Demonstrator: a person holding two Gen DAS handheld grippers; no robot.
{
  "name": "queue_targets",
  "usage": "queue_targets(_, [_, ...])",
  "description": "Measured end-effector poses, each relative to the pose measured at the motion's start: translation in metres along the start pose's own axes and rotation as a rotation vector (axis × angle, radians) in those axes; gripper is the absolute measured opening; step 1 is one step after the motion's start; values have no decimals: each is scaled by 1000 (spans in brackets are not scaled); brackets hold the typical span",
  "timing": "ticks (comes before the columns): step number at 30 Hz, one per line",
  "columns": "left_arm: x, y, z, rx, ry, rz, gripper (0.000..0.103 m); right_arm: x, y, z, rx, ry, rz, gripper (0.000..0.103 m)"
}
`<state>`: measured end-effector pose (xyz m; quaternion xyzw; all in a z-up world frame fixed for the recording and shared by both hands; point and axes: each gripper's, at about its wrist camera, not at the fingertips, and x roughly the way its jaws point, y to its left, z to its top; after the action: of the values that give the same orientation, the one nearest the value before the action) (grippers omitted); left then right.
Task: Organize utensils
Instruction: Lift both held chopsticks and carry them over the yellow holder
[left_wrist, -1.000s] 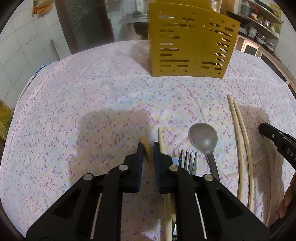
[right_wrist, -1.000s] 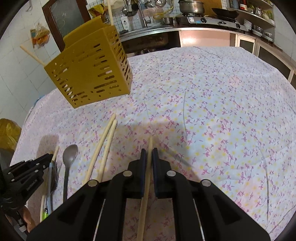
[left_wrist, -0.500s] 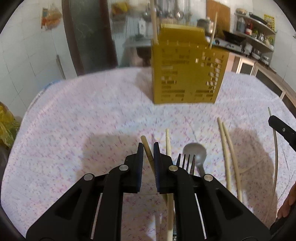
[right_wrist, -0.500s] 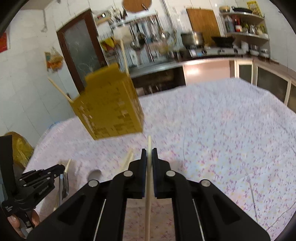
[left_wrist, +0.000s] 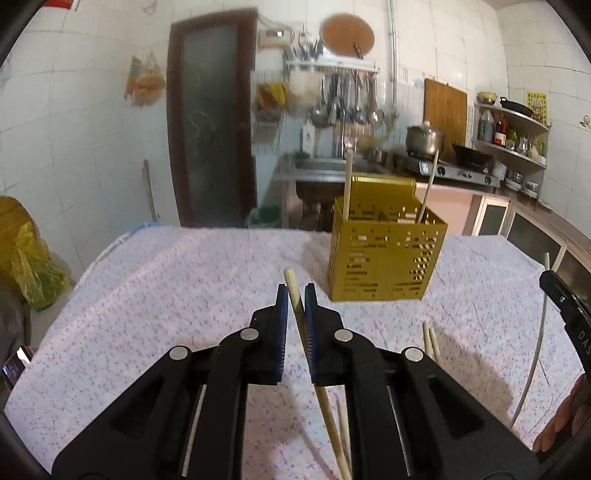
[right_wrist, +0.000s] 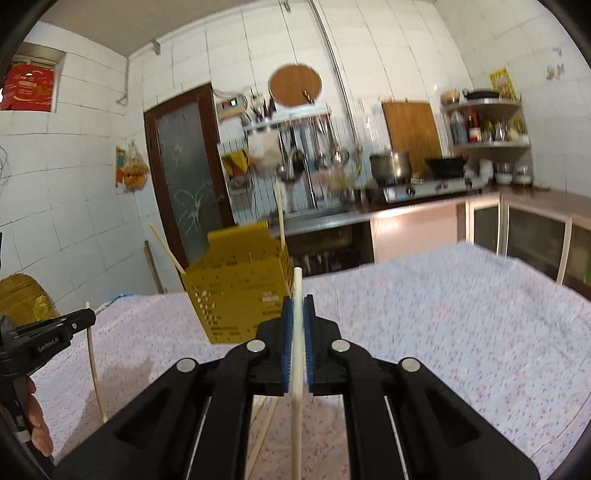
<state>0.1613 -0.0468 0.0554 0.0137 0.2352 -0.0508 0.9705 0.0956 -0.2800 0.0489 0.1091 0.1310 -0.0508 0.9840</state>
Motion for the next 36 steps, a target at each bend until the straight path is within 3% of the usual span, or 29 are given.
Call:
queue_targets(17, [-18, -5, 0, 35, -118, 11, 5, -21, 5, 5, -27, -97, -1, 6])
queue_targets(29, [-18, -5, 8, 3, -114, -11, 5, -27, 11, 8, -50, -126, -1, 6])
queue_targets(36, [-36, -8, 14, 56, -151, 12, 5, -28, 18, 15, -59, -133, 13, 6])
